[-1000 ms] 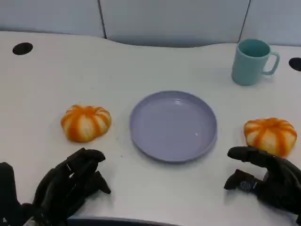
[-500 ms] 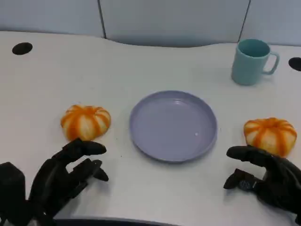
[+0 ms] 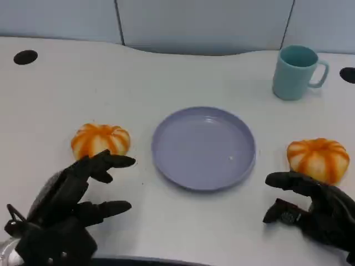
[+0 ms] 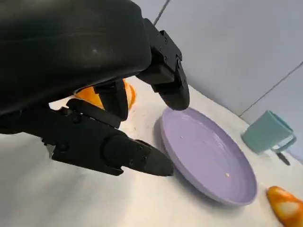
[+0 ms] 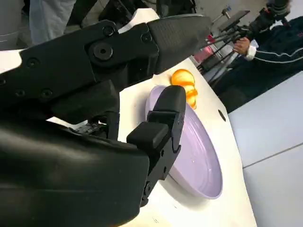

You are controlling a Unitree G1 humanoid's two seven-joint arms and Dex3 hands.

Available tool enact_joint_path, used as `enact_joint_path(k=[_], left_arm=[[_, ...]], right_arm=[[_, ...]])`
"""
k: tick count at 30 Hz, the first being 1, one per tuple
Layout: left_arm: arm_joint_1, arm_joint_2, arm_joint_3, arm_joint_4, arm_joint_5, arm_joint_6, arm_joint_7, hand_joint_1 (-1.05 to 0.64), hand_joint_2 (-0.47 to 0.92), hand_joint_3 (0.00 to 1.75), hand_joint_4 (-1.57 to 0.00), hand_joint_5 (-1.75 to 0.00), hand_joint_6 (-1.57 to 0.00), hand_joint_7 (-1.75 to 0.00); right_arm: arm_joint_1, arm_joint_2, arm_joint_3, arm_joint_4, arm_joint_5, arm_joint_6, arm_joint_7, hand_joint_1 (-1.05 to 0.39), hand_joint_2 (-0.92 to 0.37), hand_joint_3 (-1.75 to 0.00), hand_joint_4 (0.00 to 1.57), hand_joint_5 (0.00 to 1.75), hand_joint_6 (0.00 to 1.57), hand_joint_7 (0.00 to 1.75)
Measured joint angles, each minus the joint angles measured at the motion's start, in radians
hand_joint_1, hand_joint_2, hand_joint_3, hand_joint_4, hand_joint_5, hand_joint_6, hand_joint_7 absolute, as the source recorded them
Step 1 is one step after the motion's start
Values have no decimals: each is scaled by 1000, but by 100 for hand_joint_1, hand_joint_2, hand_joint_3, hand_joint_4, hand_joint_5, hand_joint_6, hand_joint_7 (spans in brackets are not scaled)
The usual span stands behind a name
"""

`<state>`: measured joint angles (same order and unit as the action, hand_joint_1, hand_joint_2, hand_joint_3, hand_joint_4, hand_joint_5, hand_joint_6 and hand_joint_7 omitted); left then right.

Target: Grasp the bread from the table and place it into the plate.

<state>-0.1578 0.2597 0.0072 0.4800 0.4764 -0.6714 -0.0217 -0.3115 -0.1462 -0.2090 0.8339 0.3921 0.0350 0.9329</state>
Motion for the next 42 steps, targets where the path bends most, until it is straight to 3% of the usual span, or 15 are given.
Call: enact_joint_path(k=[2, 5, 9, 12, 23, 35, 42], left_arm=[[-8, 28, -21, -31, 80, 17, 61, -55, 92, 2, -6, -112, -44, -22], [-22, 60, -49, -85, 174, 78, 122, -57, 92, 3, -11, -78, -43, -5], [-37, 117, -105, -178, 338, 205, 157, -58, 91, 1, -26, -31, -37, 0], [-57, 145, -142, -208, 419, 283, 178, -59, 89, 0, -26, -18, -33, 0], [-175, 172, -252, -182, 477, 475, 145, -63, 88, 0, -19, -6, -22, 0], [-352, 157, -368, 96, 479, 560, 149, -65, 90, 0, -16, -3, -18, 0], [-497, 105, -445, 333, 465, 582, 158, -67, 88, 0, -16, -2, -13, 0]], right_arm=[[0, 0, 0, -1, 0, 0, 0, -40, -92, -14, 52, 133, 64, 74], [1, 3, 1, -1, 0, -3, 0, -40, -92, -15, 52, 133, 64, 74], [3, 4, 2, -4, -1, -6, 0, -40, -92, -15, 52, 133, 64, 74], [4, 4, 3, -7, -1, -6, 0, -40, -92, -15, 51, 133, 65, 74], [7, 6, 5, -12, -2, -7, 1, -40, -92, -14, 52, 134, 65, 74], [11, 5, 2, -15, -1, -6, 6, -40, -92, -13, 51, 133, 64, 75], [13, 6, 2, -18, -1, -7, 5, -40, -92, -13, 52, 131, 65, 76]])
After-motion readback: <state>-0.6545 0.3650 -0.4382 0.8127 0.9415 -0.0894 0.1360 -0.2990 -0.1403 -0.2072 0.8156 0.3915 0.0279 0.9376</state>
